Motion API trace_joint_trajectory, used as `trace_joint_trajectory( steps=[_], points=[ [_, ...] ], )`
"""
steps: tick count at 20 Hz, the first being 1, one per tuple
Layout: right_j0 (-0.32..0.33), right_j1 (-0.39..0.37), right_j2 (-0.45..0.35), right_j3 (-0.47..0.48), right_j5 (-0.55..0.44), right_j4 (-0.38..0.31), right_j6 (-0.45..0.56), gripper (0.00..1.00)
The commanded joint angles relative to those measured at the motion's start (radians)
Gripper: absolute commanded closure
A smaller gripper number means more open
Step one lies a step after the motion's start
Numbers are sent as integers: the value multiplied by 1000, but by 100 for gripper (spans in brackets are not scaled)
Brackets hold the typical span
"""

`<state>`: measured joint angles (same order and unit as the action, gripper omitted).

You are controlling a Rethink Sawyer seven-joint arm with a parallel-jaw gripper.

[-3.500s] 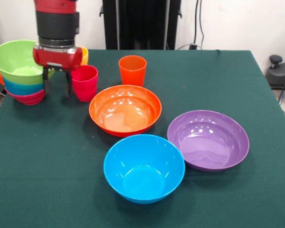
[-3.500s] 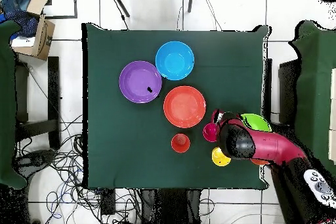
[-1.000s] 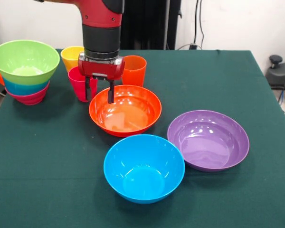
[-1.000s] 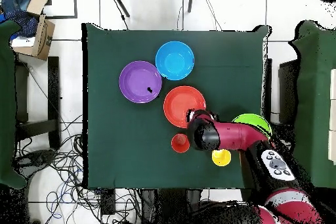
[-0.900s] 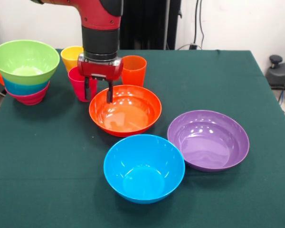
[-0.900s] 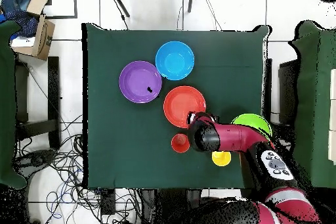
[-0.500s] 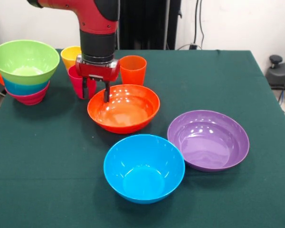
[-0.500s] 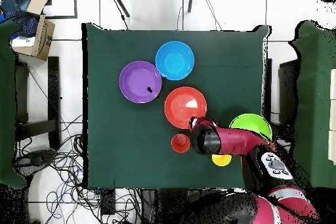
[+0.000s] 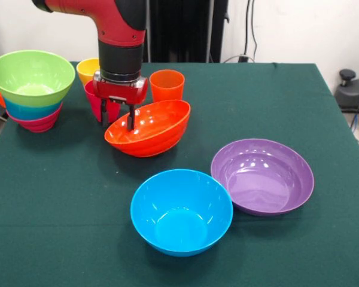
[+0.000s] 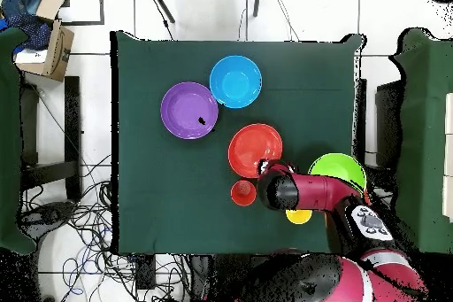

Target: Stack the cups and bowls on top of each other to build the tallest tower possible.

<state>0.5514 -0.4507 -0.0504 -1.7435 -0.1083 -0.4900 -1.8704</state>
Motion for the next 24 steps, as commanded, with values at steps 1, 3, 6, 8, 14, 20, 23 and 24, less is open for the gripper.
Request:
trace_joint_trajectory(
  steps=[1,3,6,8,14,20,23,24],
  points=[
    [-47,68,-5,97,53,-26,-77,0],
    [-49,72,-3,102,54,-23,-77,0],
    [-50,75,-1,106,58,-19,-77,0],
    [-49,71,-4,104,57,-16,-77,0],
    [-38,20,-20,84,84,5,-99,0],
    [-4,-35,-67,50,57,24,-94,0],
    [3,-53,-82,40,41,31,-93,0],
    [5,-58,-88,38,35,35,-94,0]
  ],
)
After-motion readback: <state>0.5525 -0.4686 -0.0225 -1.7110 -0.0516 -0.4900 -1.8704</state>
